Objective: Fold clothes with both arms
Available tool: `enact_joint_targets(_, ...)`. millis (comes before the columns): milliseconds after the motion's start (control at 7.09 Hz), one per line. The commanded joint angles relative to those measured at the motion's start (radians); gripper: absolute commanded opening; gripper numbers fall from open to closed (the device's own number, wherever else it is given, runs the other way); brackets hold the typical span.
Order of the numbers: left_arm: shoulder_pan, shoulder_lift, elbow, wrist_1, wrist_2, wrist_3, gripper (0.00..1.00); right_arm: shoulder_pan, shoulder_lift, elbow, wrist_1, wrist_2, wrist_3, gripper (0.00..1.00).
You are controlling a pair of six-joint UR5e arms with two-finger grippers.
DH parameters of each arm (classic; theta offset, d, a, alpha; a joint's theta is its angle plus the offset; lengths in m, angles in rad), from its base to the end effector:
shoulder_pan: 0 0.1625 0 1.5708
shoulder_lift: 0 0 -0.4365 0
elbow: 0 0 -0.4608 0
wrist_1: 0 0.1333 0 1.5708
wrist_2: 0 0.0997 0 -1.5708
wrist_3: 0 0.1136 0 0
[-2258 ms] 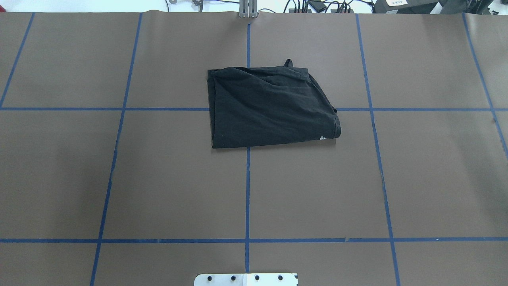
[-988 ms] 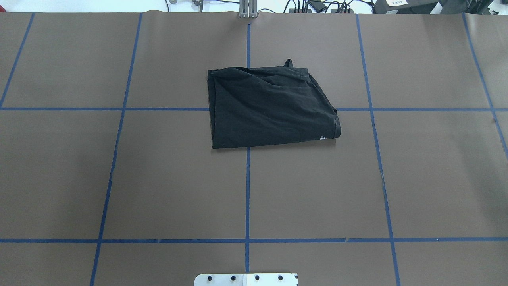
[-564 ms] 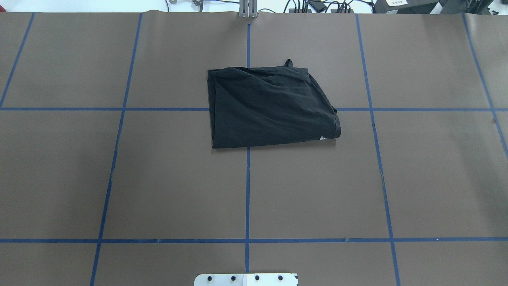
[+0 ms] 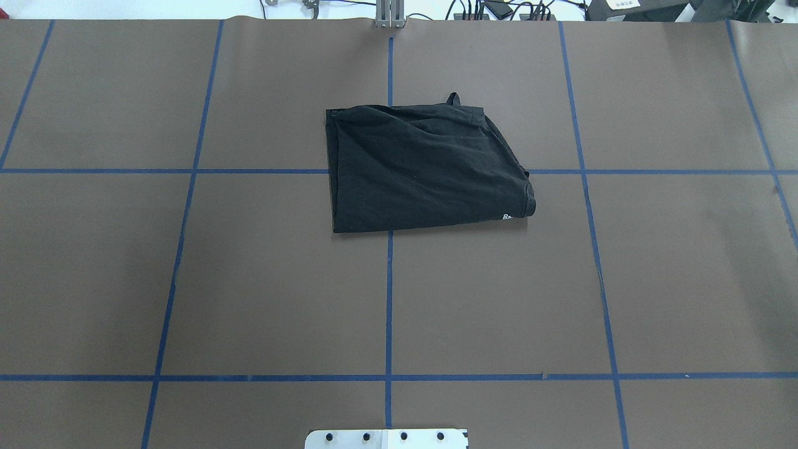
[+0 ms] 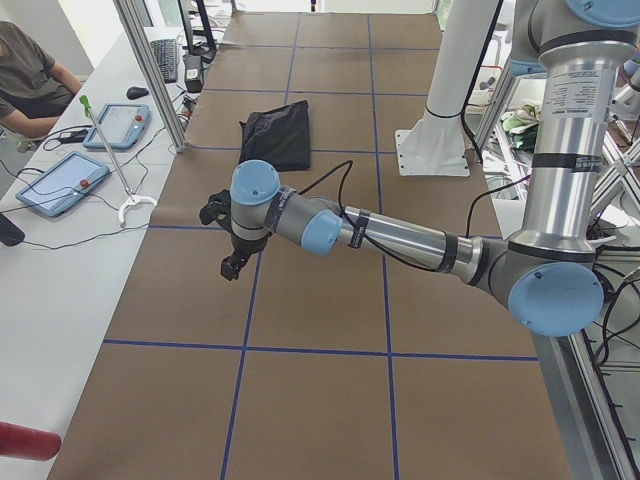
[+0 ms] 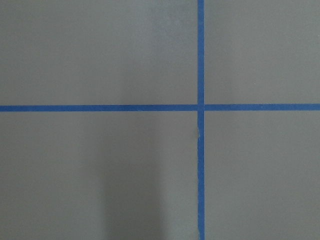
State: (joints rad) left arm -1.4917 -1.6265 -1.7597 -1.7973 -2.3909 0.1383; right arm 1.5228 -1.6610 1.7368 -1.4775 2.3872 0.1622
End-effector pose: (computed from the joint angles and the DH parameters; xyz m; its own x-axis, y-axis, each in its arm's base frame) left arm -0.0030 -0.5975 0.5105 0.6378 0.5035 -0.5828 -0.1599 0.8268 0.5394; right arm 0.0250 -0.5333 0.6222 0.6769 0.0057 0.7360 -0.0628 0.9968 0.0501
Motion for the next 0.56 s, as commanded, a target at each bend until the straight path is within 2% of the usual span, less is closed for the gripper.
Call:
enact_joint_targets(0, -0.002, 0.081, -0.067, -0.002, -0.002, 0.0, 0.99, 0.0, -0.025, 0.059, -0.001, 0.015, 0.002, 1.0)
enact_joint_targets(141, -0.005, 0.095, -0.125, -0.005, -0.001, 0.0, 0.99, -0.001, -0.02, 0.076, -0.009, 0.009, 0.011, 1.0)
enact_joint_targets(423, -0.001, 0.094, -0.141, -0.005, 0.009, 0.003, 0.99, -0.003, 0.022, 0.047, -0.015, -0.002, 0.022, 1.0)
